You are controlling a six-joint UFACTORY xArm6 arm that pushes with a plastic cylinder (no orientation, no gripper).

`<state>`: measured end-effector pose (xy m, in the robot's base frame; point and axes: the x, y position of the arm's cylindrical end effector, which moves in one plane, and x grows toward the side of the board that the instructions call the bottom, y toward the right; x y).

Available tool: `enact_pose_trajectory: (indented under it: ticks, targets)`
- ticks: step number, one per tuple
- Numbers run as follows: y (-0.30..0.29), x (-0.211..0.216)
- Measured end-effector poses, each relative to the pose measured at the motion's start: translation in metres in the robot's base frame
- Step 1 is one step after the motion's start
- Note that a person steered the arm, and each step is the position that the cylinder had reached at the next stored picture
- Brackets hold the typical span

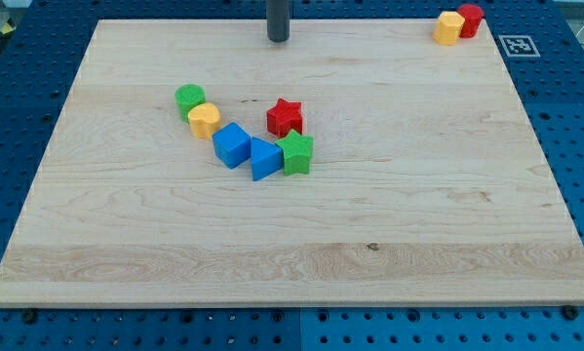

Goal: Push your arm closer to the yellow heart

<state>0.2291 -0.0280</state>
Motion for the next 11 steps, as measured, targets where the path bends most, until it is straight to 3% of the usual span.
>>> enact_pose_trajectory:
  ticks: [4, 11]
  targets:
    - [-0.062, 0.034]
    - [-0.065, 0.135]
